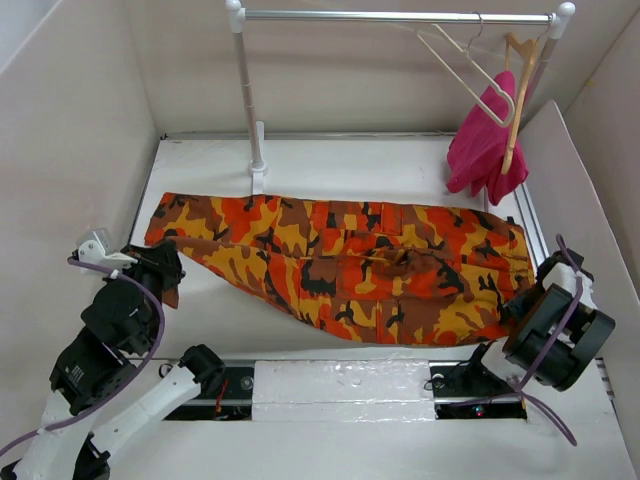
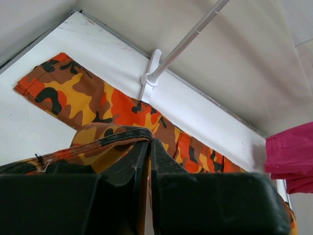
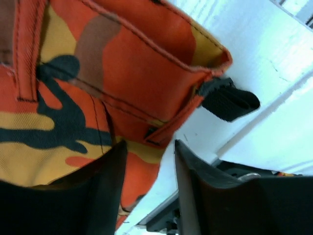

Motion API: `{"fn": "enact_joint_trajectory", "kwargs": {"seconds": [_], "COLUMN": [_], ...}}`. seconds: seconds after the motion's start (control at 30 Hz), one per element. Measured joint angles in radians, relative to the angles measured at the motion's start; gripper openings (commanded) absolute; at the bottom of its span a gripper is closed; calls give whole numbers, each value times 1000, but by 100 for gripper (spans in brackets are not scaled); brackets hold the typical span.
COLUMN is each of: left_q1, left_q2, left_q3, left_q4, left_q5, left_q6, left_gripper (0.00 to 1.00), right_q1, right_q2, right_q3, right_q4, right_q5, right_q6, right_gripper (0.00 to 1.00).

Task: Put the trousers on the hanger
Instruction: Fold the trousers at the center of the board.

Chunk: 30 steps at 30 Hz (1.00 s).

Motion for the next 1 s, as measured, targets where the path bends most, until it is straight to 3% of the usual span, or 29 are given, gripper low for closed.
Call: {"fn": "enact_joint_trajectory", "kwargs": {"seconds": [0.07,0.1,0.17,0.4,0.6,0.9,1.0], "left_q1": [0,0,0,0,0,2,88], "left_q2": [2,4,6,48,79,240,379], "left_q3": [-6,-16,-42,-120,-128,-209,-207], "left_q4": [2,9,28,156,256,456,467], "left_q5": [-1,-4,-20,-177,-272,-375,-307], "left_q6": [0,1,10,114,168,295,281], "left_gripper": [0,0,0,0,0,0,0], "right_q1": [1,1,0,8,40,195,218], "right_q2": [17,18,23,-77,-203,45,168], "right_q3": [2,3,5,22,229,640,771], "right_q4": [14,18,22,-1,-56,-96,-104], "right_q5": [-1,0,7,9,-9,-52,-66], "right_q6": [15,26,22,-53,-157,-256,-281], "right_gripper": [14,14,0,0,0,0,0]}}
